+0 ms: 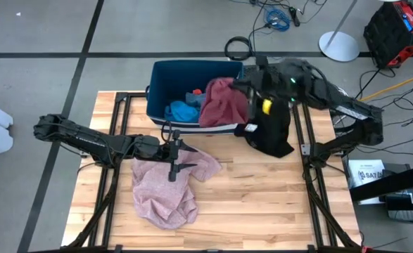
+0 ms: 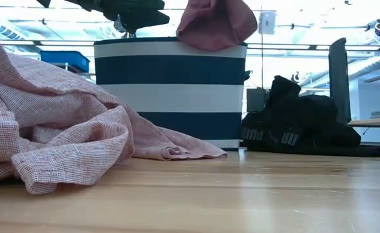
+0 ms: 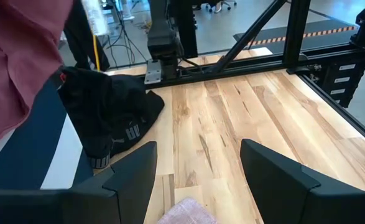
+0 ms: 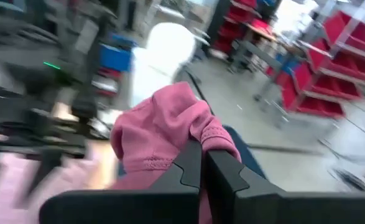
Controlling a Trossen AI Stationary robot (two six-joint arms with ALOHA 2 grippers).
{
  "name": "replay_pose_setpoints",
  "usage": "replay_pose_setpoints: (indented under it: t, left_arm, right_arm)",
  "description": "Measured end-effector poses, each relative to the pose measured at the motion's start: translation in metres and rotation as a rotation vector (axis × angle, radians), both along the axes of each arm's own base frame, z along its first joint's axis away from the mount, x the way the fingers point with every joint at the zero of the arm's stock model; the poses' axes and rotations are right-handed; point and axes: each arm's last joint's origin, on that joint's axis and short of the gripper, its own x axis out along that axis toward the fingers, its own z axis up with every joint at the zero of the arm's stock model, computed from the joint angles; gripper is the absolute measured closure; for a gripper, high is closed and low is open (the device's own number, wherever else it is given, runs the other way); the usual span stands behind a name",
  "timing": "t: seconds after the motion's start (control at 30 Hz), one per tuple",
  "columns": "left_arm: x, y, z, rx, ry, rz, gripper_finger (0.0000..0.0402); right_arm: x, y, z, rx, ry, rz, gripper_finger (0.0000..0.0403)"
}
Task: Sort clothes
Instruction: Put the pink underwear into the blue laundry organizer
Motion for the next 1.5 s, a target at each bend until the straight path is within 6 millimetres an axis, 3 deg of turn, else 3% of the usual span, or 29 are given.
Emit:
replay_pose_setpoints:
  t: [0.23, 0.47, 0.67, 0.9, 1.1, 1.5]
  left_arm:
    - [0.000, 0.000, -0.002, 0.004, 0.021, 0.001, 0.0159]
    - [0.000, 0.001, -0.002, 0.004, 0.023, 0.005, 0.0159]
    - [0.000, 0.001, -0.002, 0.004, 0.025, 0.005, 0.0159]
    - [-0.001, 0.004, -0.006, 0.012, 0.063, 0.014, 0.0159]
    - [-0.002, 0.006, -0.008, 0.014, 0.089, 0.026, 0.0159]
    - [-0.002, 0.006, -0.009, 0.012, 0.091, 0.027, 0.0159]
  right_arm:
    - [0.018, -0.068, -0.022, 0.031, 0.077, -0.135, 0.0403]
    - [0.034, -0.140, -0.062, 0.133, 0.128, -0.285, 0.0403]
    - [0.047, -0.177, -0.101, 0.202, 0.210, -0.346, 0.0403]
    - [0.061, -0.183, -0.137, 0.292, 0.346, -0.286, 0.0403]
    - [0.062, -0.179, -0.160, 0.372, 0.510, -0.282, 0.0400]
    - [0.057, -0.151, -0.166, 0.360, 0.729, -0.170, 0.0395]
